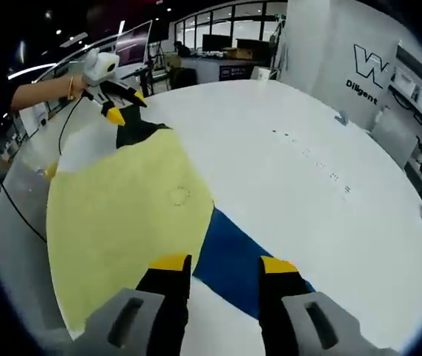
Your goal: Fold the garment on the visible template until the final outline fits inside the template.
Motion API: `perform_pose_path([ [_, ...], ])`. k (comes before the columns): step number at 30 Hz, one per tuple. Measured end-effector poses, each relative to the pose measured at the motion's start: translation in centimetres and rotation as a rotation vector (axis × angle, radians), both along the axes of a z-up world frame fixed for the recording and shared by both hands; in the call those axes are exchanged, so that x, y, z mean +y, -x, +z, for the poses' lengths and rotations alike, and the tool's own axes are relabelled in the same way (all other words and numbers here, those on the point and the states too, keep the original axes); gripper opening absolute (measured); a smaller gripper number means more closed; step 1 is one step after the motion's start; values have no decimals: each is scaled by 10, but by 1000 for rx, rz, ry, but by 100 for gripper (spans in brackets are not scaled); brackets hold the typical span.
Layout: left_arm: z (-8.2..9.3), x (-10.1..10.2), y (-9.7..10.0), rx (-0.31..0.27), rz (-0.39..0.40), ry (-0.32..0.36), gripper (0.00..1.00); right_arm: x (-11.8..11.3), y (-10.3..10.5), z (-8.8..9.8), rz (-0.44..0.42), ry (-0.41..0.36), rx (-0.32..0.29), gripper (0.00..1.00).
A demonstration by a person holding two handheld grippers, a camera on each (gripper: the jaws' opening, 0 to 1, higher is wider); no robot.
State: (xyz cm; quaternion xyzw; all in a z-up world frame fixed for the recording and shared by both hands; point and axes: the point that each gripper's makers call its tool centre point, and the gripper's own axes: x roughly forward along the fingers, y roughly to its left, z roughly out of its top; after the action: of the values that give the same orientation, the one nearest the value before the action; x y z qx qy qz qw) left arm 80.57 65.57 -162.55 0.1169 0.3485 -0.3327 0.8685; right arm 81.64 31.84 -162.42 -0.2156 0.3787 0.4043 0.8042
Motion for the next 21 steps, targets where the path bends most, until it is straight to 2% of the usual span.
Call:
perform_pose_path([
  [3, -6, -1, -4, 17, 29, 13, 45, 0, -8, -3, 6, -2, 9, 30],
  [4, -15, 7, -6, 48, 99, -10, 42, 1, -13, -5, 12, -3, 14, 30],
  [5, -20, 13, -8, 54, 128, -42, 38, 1, -14, -8, 23, 2, 18, 30],
  [6, -24, 16, -11, 33, 122, -78, 36, 1, -5, -8, 44, 26, 15, 30],
  [8, -27, 12, -12, 55, 135, -61, 35, -5, -10, -20, 48, 71, 26, 29],
  [10, -30, 9, -12, 92, 165, -8, 35, -6, -15, -27, 40, 79, 30, 27],
  [13, -32, 7, -12, 98, 156, -14, 34, -7, -27, -34, 29, 74, 34, 23],
  [14, -32, 3, -16, 74, 117, -10, 35, -9, -29, -42, 26, 92, 51, 21],
  [15, -33, 3, -16, 73, 118, -13, 35, -8, -30, -44, 32, 97, 54, 21],
  [18, -43, 7, -18, 102, 124, -17, 33, -3, -39, -48, 55, 80, 50, 20],
  [21, -49, 11, -18, 120, 129, -23, 31, -5, -41, -53, 63, 106, 54, 18],
])
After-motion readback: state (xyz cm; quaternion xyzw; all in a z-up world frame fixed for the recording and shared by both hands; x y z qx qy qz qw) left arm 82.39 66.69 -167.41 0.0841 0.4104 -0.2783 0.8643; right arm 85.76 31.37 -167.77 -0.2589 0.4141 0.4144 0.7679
